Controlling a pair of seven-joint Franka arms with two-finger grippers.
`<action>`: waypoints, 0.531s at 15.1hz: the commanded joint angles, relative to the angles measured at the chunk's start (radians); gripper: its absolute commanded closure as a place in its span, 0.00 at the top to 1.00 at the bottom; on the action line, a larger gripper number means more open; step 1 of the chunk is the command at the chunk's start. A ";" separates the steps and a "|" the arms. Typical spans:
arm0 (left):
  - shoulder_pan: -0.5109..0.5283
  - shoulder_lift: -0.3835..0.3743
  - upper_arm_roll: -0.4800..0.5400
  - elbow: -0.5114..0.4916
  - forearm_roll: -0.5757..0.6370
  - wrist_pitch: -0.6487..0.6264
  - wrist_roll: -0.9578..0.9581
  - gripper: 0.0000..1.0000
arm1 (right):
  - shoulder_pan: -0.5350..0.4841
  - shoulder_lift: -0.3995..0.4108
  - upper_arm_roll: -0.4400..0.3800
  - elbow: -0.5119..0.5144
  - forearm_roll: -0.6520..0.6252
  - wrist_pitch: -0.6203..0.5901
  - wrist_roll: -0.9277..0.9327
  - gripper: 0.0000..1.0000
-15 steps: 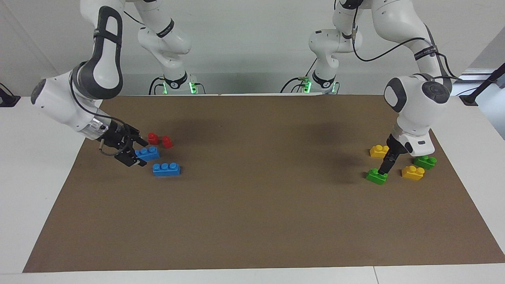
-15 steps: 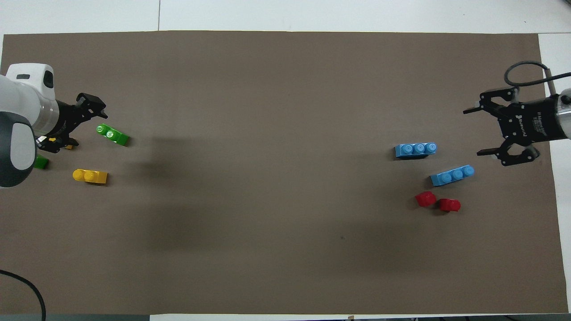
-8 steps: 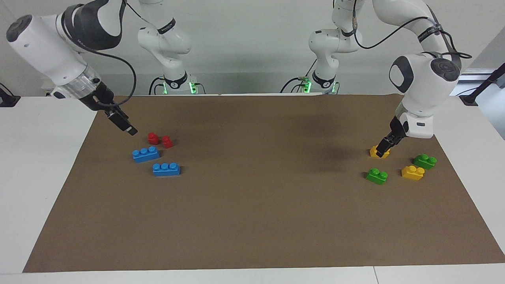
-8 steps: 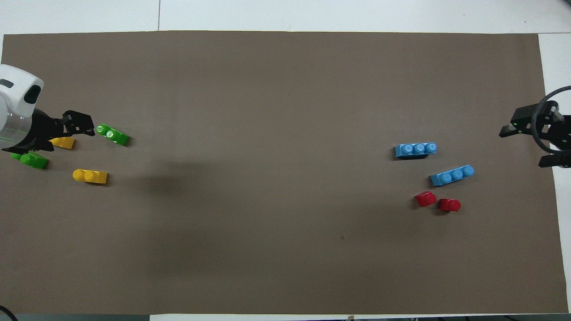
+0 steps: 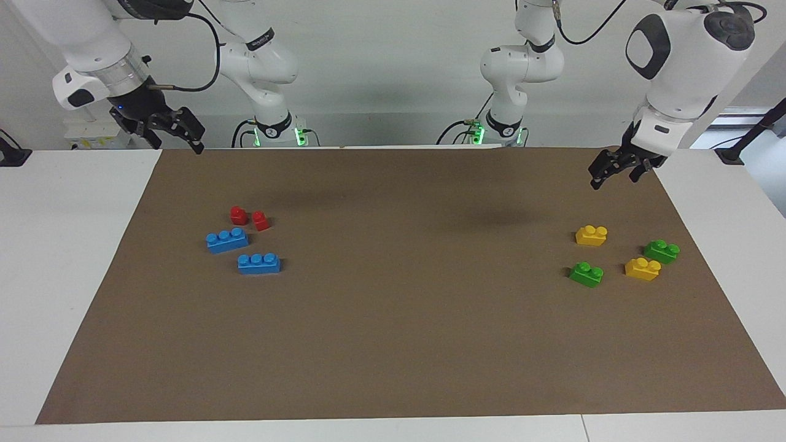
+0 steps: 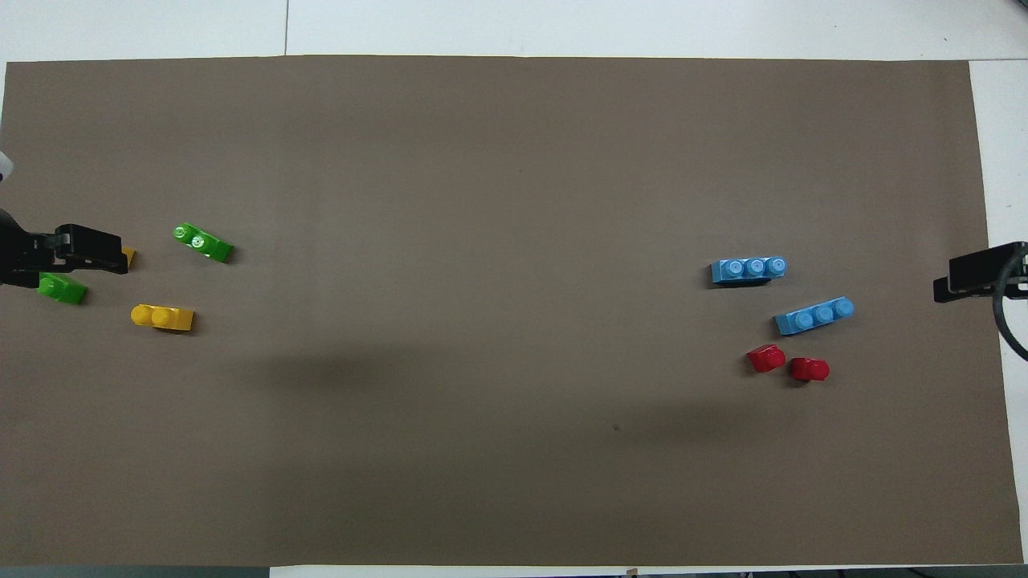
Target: Remove green block with left arm and hold with right
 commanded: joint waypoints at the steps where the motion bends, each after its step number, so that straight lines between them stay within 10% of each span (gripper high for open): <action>1: -0.016 0.012 0.009 0.075 -0.012 -0.071 0.043 1.00 | 0.012 -0.022 0.006 -0.028 -0.007 0.026 -0.072 1.00; 8: -0.014 0.007 0.010 0.124 -0.035 -0.168 0.077 1.00 | 0.031 0.009 0.004 -0.005 -0.025 0.045 -0.072 1.00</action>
